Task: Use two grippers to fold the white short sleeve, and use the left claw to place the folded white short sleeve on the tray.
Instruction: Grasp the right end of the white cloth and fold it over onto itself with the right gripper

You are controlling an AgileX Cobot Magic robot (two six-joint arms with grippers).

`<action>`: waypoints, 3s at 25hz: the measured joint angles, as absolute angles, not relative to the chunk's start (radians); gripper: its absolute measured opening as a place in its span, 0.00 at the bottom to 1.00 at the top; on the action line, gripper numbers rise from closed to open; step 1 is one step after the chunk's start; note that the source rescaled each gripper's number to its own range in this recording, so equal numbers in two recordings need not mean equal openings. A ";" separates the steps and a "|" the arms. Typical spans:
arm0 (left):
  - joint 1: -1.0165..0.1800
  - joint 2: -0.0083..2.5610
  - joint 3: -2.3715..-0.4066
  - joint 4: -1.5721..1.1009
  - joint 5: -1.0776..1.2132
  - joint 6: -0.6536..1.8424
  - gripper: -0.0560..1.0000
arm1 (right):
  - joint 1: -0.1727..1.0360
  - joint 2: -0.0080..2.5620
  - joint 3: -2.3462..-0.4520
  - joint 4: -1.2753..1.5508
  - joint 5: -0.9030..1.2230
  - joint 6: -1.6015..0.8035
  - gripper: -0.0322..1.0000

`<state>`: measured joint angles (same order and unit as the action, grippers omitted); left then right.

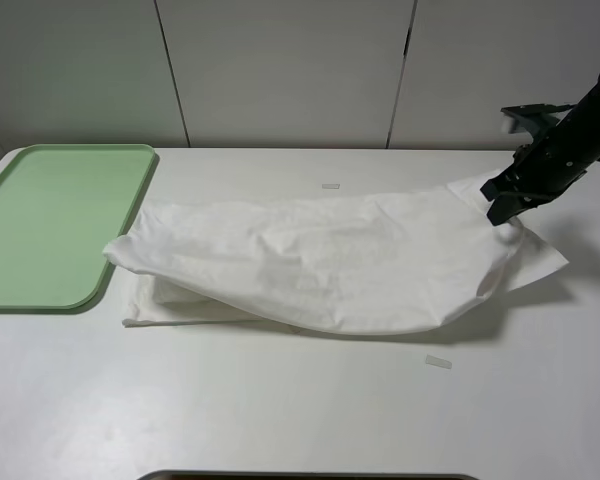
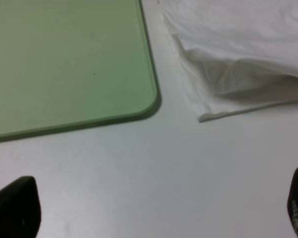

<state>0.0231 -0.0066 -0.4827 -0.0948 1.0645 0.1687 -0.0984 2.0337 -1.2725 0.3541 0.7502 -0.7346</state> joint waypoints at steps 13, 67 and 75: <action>0.023 -0.007 -0.483 -0.095 1.064 0.169 1.00 | -0.035 1.848 -1.273 0.267 0.843 -0.596 0.07; 0.023 -0.007 -0.483 -0.095 1.067 0.169 1.00 | 0.355 1.925 -1.323 0.584 0.842 -0.680 0.98; 0.023 -0.007 -0.483 -0.095 1.067 0.169 1.00 | 0.350 1.847 -1.381 0.307 0.861 -0.431 0.98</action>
